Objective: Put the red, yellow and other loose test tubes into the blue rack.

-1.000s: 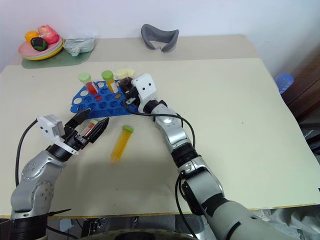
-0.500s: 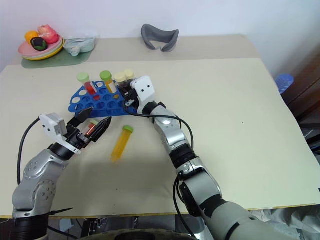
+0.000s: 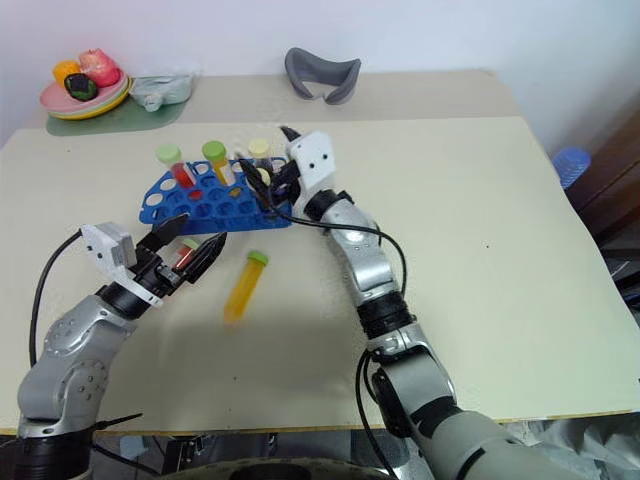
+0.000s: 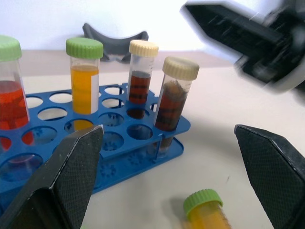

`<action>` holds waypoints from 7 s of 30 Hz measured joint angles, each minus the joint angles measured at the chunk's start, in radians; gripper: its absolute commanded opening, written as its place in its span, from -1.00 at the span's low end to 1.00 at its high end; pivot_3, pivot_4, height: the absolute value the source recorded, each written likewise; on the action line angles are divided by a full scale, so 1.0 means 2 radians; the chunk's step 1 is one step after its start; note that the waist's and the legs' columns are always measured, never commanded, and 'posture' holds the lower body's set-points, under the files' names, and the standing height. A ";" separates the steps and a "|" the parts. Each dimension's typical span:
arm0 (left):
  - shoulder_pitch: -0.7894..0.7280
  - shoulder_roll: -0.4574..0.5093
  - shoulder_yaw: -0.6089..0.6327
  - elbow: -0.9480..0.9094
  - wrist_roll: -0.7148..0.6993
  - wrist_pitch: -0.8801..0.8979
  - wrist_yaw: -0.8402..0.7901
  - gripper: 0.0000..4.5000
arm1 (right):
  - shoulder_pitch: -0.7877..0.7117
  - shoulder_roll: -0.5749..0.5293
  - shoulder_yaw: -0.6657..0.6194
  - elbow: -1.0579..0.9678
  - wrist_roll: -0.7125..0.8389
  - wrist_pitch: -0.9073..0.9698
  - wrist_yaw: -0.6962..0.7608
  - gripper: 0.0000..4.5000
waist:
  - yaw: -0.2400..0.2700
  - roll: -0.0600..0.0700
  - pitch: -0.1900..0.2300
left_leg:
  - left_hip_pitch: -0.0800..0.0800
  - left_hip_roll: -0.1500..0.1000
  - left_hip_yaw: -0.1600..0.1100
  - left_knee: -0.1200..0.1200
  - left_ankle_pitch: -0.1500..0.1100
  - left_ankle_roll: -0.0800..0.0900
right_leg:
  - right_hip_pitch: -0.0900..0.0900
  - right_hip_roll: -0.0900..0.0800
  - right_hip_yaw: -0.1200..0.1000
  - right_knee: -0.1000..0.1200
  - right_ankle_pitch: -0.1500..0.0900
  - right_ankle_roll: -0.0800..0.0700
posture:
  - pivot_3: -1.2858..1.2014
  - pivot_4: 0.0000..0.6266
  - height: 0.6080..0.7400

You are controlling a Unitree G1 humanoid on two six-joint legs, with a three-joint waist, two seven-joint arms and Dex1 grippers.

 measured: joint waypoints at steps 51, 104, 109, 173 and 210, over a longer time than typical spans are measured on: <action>-0.347 0.073 -0.185 0.094 -0.384 0.601 0.535 0.77 | 0.194 -0.355 -0.029 -0.294 0.120 0.228 0.251 1.00 | 0.012 -0.002 0.002 | 0.005 -0.001 0.000 0.000 -0.001 0.002 | 0.007 0.000 0.000 -0.006 0.000 0.000 | 0.03 -0.52 1.00; -0.377 0.176 -0.225 0.137 -0.445 0.601 0.470 0.99 | 0.207 -0.338 -0.015 -0.309 0.110 0.222 0.224 1.00 | 0.011 -0.002 0.002 | 0.005 -0.001 0.000 0.000 -0.001 0.002 | 0.007 0.000 0.000 -0.005 0.000 0.000 | 0.03 -0.52 1.00; -0.378 0.176 -0.225 0.142 -0.442 0.601 0.469 0.99 | 0.207 -0.338 -0.014 -0.309 0.110 0.221 0.224 1.00 | 0.011 -0.002 0.002 | 0.005 -0.001 0.000 0.000 -0.001 0.002 | 0.007 0.000 0.000 -0.005 0.000 0.000 | 0.03 -0.52 1.00; -0.153 -0.045 -0.092 0.082 0.126 -0.131 0.205 -0.60 | 0.179 -0.271 -0.054 -0.305 0.147 0.270 0.147 1.00 | 0.013 -0.002 0.001 | 0.004 -0.001 0.001 0.000 -0.001 0.002 | 0.007 0.000 0.000 -0.007 0.000 0.000 | 0.03 -0.52 1.00; -0.198 -0.158 -0.087 0.341 0.207 -0.383 0.123 -0.60 | 0.200 -0.266 -0.049 -0.333 0.161 0.288 0.124 1.00 | 0.012 -0.002 0.001 | 0.004 -0.001 0.000 0.000 -0.001 0.002 | 0.007 0.000 0.000 -0.006 0.000 0.000 | 0.03 -0.52 1.00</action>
